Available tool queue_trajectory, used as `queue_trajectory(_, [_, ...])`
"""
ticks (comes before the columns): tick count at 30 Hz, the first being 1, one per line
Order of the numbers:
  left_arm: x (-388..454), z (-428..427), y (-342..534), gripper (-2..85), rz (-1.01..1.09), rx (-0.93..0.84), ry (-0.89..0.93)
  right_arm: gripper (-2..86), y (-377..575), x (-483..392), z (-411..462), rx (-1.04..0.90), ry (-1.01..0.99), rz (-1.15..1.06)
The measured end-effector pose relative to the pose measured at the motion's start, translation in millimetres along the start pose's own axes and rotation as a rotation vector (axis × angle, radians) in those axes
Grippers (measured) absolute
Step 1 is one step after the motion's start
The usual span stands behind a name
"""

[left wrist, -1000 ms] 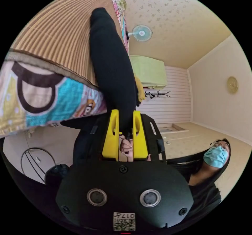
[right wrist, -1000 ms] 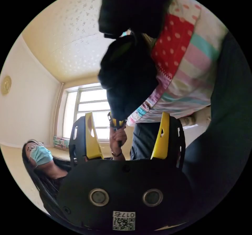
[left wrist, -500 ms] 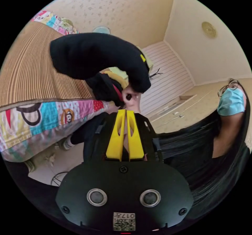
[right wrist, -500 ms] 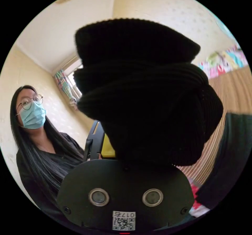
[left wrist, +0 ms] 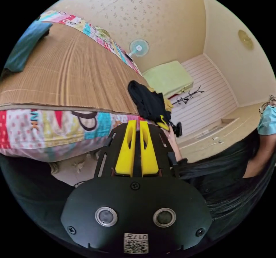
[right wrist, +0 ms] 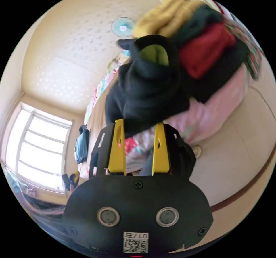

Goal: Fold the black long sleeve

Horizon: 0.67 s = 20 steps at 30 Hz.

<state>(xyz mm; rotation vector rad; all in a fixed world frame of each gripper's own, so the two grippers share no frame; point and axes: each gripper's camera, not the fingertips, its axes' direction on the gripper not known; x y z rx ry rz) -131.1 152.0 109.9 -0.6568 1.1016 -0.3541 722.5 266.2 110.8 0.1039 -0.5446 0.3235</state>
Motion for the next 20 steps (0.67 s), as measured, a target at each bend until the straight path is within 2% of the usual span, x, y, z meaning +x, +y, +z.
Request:
queue_trajectory(2, [-20, -32, -13, 6.4, -0.019, 0.084, -0.162, 8.2, 47, 44, -20, 0.032, -0.156, 0.073])
queue_trajectory(4, [-34, -60, -28, 7.6, -0.019, 0.155, -0.283, 4.8, 68, 61, -34, 0.067, -0.199, 0.111])
queue_trajectory(6, [-44, -89, -46, 8.0, -0.008, 0.229, -0.413, 3.7, 75, 62, -48, 0.109, -0.173, 0.133])
queue_trajectory(8, [-57, -130, -74, 8.7, -0.02, 0.337, -0.611, 2.8, 70, 33, -66, 0.173, -0.152, 0.04])
queue_trajectory(11, [-77, -183, -98, 11.0, -0.083, 0.513, -0.773, 2.0, 59, -20, -75, 0.222, -0.076, -0.064])
queue_trajectory(13, [-104, -204, -104, 12.2, -0.203, 0.601, -0.83, 1.5, 52, -49, -71, 0.231, -0.064, -0.109])
queue_trajectory(15, [-141, -212, -108, 16.2, -0.331, 0.616, -0.833, 1.0, 44, -70, -61, 0.192, -0.103, -0.139])
queue_trajectory(18, [-198, -201, -112, 16.6, -0.459, 0.535, -0.695, 0.5, 36, -98, -43, 0.153, -0.195, -0.191])
queue_trajectory(20, [-214, -188, -106, 13.3, -0.521, 0.564, -0.582, 0.4, 33, -110, -39, 0.153, -0.213, -0.189])
